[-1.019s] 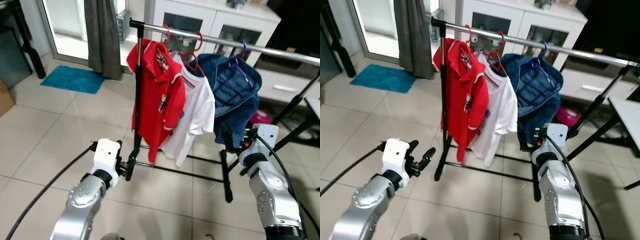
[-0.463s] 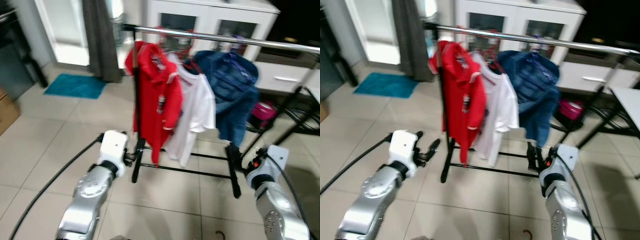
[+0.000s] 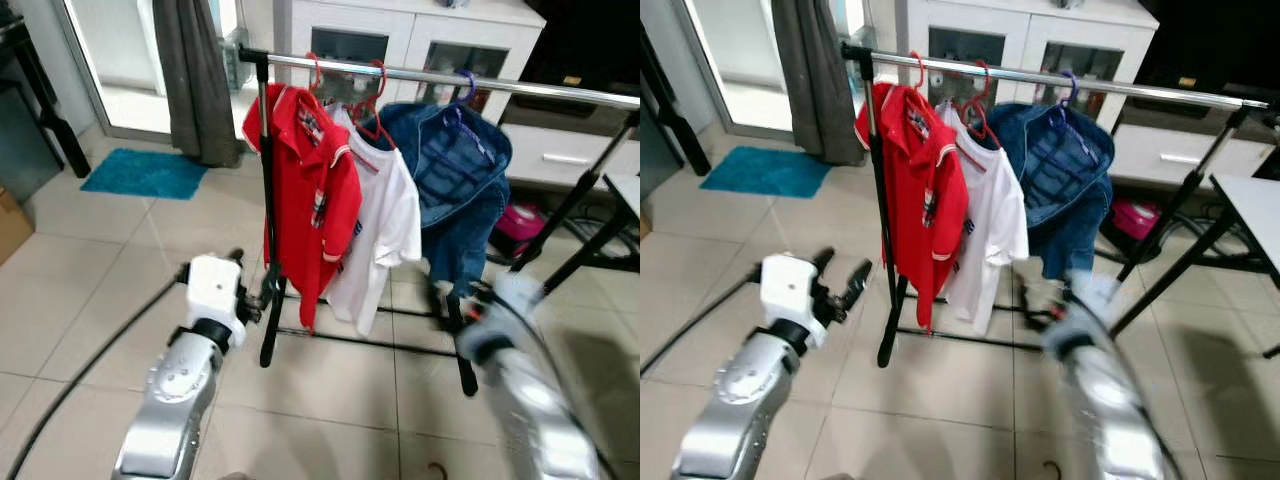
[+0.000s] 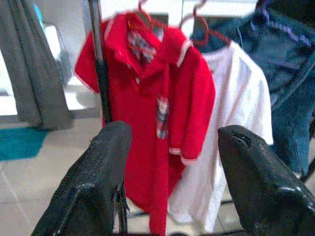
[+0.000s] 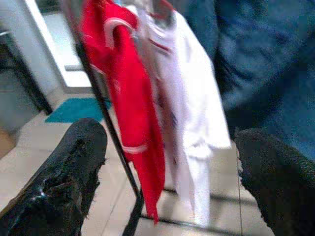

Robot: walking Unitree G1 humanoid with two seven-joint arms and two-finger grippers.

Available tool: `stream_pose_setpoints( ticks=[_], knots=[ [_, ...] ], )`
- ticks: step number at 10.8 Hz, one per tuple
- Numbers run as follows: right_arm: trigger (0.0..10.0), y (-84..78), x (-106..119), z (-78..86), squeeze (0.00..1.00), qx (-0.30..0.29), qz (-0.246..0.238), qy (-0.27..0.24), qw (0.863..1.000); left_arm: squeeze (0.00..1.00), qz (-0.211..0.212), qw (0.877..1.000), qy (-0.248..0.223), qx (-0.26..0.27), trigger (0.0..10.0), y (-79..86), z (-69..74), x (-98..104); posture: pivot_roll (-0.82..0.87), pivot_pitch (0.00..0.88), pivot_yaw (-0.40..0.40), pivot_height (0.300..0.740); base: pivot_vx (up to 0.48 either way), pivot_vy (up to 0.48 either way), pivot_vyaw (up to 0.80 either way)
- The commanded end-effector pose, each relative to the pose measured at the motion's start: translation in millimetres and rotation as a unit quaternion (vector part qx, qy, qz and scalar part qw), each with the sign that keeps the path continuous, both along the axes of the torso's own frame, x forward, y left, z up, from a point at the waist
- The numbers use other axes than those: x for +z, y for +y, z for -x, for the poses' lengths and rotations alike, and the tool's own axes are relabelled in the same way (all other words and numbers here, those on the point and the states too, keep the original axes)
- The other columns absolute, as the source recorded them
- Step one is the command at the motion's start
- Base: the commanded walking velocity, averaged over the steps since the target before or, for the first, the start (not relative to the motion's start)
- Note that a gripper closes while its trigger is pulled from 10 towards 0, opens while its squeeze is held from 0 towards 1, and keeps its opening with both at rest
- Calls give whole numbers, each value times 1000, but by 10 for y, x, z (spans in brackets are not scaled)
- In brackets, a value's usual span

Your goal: Hang hanger

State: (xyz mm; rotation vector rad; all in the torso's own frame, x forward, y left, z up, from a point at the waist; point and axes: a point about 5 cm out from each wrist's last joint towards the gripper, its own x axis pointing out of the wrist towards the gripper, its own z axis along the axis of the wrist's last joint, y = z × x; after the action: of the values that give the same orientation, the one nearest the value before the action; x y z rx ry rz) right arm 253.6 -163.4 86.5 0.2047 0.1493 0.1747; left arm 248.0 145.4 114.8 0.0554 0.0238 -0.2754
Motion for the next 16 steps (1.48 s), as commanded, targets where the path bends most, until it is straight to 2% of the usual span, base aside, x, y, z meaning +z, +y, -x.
stream_pose_setpoints(
  ticks=[1, 2, 3, 5, 6, 8, 10, 12, 14, 15, 16],
  knots=[
    [10000, -31, 40, -61, 0, -3, 30, -7, 1000, 0, -7, 1000, 2, -6, 10000, 19, 10, 28, 14, 0, -46, 740, 398, 0, 800],
    [10000, 2, 89, -96, 0, 0, 34, -17, 999, 0, -10, 1000, 1, -10, 10000, 46, 11, 52, 8, 8, -36, 740, 416, 0, 800],
    [10000, 45, 175, -103, 0, 1, 10, -33, 999, 0, -10, 1000, -2, -15, 10000, 88, 2, 73, 3, 10, -23, 740, 416, 0, 800],
    [10000, 148, 283, -120, 0, 27, -6, -63, 998, 0, -17, 1000, 1, -16, 10000, 125, -22, 65, 20, 0, -31, 740, 422, 0, 0],
    [10000, 177, 275, -148, 0, 23, 0, -61, 998, 0, -21, 1000, 5, -18, 10000, 119, -4, 55, 24, 0, -33, 740, 424, 0, 0],
    [10000, 130, 382, -141, 0, 7, 6, -92, 996, 0, -21, 998, 9, -52, 10000, 34, 9, 59, 29, 0, -38, 740, 405, 0, 0],
    [10000, 0, 539, -150, 0, -11, 7, -125, 992, 0, -14, 998, 13, -64, 10000, -15, 6, 44, 0, 0, -22, 740, 382, 0, -800],
    [10000, 1, 664, -98, 0, 26, 9, -137, 990, 0, -8, 997, 18, -80, 10000, -91, 69, 27, -15, 27, -33, 740, 379, 0, 0],
    [10000, 14, 712, -95, 0, 50, 4, -127, 991, 0, -11, 996, 37, -78, 10000, -35, 186, -40, -24, 32, -44, 740, 369, 0, 0],
    [10000, 72, 771, -94, 1000, 96, -33, -133, 986, 0, -24, 994, 52, -97, 10000, -48, 213, -61, -11, 21, -53, 740, 0, 0, 0],
    [10000, 126, 793, -114, 1000, 127, -47, -129, 982, 0, -34, 990, 54, -128, 10000, -62, 241, -44, 15, 9, -58, 740, 0, 0, 0]
  ],
)
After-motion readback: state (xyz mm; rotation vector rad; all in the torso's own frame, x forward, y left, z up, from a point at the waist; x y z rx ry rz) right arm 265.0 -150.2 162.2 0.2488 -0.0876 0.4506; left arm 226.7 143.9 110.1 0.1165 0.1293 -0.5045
